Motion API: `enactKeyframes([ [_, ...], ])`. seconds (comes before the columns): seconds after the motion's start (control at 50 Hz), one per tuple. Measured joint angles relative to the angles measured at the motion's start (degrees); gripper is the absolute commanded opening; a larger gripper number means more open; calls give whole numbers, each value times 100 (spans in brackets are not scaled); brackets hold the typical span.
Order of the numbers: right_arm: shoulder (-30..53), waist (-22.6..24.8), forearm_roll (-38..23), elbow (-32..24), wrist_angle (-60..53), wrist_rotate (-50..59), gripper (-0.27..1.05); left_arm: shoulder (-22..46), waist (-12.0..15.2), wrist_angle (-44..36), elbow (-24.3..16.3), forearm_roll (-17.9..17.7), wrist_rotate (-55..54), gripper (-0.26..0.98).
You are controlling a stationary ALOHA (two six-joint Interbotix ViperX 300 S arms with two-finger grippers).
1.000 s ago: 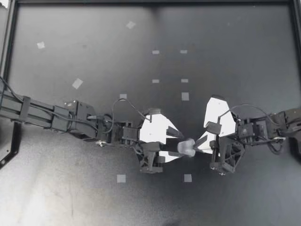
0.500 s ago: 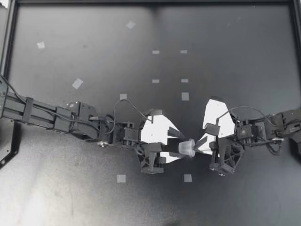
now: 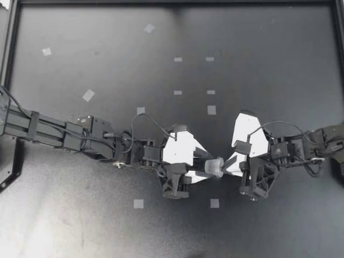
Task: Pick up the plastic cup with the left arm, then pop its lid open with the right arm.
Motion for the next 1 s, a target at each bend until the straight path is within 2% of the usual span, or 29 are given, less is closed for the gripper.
enactKeyframes([
  [0.32, -483, 0, 0, 176, 18, 123, -12, -44, -26, 0, 44, 0, 26, 24],
  [0.44, -1011, 0, 18, 369, 9, 343, -11, -466, -26, 0, 316, 0, 88, 16],
  [0.64, -2136, 0, 44, 747, -668, 1046, -5, -1503, -26, -466, 993, 0, 255, 15],
  [0.74, -2496, 0, 53, 1046, -1600, 1564, 8, -1934, -26, -1406, 1503, 0, 316, 15],
  [0.84, -2514, 0, 211, 1310, -2725, 2215, 32, -2153, -26, -2865, 2004, -53, 360, 15],
  [1.0, -1784, 0, 396, 1310, -4307, 3366, 69, -2109, -35, -5326, 2619, -422, 387, 15],
])
